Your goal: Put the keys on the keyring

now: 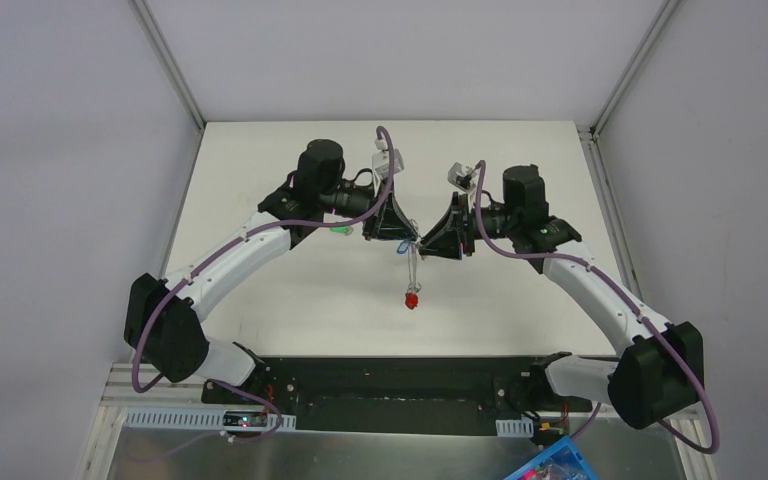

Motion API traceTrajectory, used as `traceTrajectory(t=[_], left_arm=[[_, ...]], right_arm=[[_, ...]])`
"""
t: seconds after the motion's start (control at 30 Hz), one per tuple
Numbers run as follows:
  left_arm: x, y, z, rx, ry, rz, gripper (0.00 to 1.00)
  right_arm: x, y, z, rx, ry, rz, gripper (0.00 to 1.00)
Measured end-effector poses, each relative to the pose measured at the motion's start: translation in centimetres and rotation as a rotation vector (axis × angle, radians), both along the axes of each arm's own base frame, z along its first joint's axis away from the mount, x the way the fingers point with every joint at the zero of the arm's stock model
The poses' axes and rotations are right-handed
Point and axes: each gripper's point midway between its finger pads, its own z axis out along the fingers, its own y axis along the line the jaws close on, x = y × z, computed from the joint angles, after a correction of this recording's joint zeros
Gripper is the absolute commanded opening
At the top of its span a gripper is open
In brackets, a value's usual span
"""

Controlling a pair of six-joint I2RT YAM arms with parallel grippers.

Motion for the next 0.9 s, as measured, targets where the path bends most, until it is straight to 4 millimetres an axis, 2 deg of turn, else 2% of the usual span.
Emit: traceTrajectory(t=[0.17,0.4,0.63,0.9], left_arm=[[-0.4,0.0,-0.1,-0.003,0.014,-0.021,0.00],[-0.7,0.1,-0.3,-0.004,0.023,-0.034,0.00],[-0.8,0.0,0.0,-0.014,0.024,-0.041,0.00],[-0.9,0.0,0.1,-0.017,0.036,-0.039,0.00]], right_arm=[[0.0,-0.4,-0.3,-0.035,-0.013,-0.014,0.39],[-0.3,-0.7,2.1,-0.025,-0.107,-0.009,0.44],[-0.5,-0.7,2.3,-0.022,-0.116,-0.002,0.38],[-0.4,-0.1,1.8,-0.026,-0.089,0.010,0.31]])
